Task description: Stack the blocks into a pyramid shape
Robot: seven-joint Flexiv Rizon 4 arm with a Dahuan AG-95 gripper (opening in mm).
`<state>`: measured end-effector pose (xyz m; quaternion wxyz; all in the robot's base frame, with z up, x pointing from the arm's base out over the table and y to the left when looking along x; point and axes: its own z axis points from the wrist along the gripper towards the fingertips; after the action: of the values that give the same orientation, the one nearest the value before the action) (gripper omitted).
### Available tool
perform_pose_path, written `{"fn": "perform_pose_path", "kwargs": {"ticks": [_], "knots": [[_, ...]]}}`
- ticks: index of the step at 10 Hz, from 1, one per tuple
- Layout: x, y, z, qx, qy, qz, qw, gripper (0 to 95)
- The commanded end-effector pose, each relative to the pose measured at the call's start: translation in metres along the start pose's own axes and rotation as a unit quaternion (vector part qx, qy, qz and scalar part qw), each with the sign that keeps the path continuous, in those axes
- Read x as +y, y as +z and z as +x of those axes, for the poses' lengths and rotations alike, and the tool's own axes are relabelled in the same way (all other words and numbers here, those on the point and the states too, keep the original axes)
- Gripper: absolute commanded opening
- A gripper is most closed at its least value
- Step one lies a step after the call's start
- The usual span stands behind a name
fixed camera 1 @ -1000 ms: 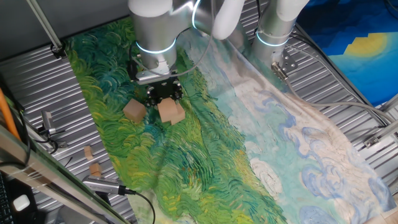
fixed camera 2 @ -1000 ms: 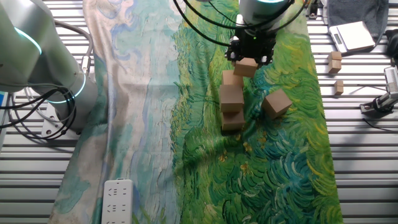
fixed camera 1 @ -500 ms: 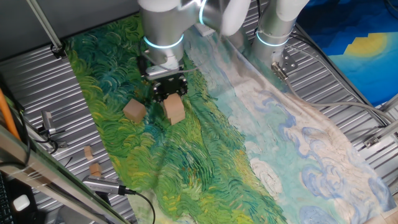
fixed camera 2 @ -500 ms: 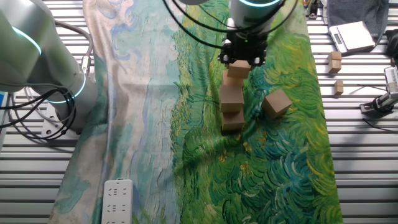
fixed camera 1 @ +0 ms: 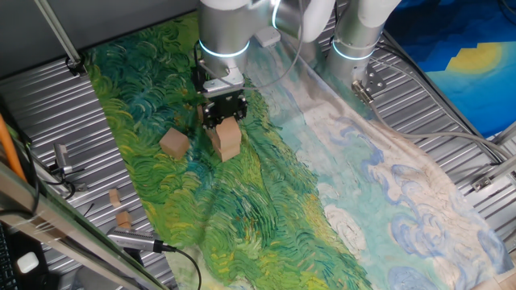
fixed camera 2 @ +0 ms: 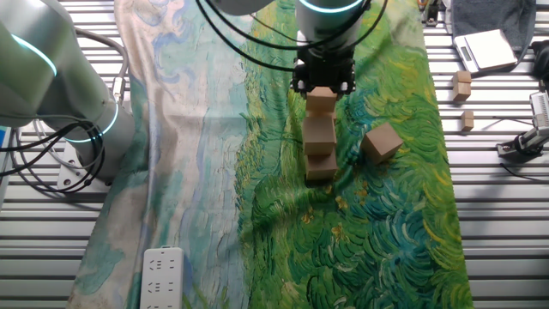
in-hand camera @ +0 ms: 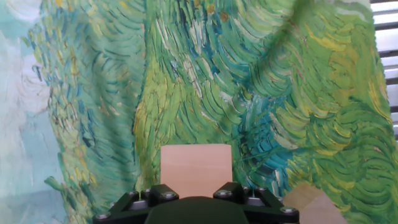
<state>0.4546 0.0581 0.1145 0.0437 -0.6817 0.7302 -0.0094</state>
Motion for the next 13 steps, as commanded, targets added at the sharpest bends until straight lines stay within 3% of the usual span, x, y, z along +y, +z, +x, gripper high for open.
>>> {"fn": "perform_pose_path", "kwargs": {"ticks": [1,13], "knots": [[0.001,-0.002,0.005,0.001,-0.008,0.000,1.0000,0.0],[0.002,0.009,0.024,-0.007,-0.016,0.012,0.9998,0.0]]}}
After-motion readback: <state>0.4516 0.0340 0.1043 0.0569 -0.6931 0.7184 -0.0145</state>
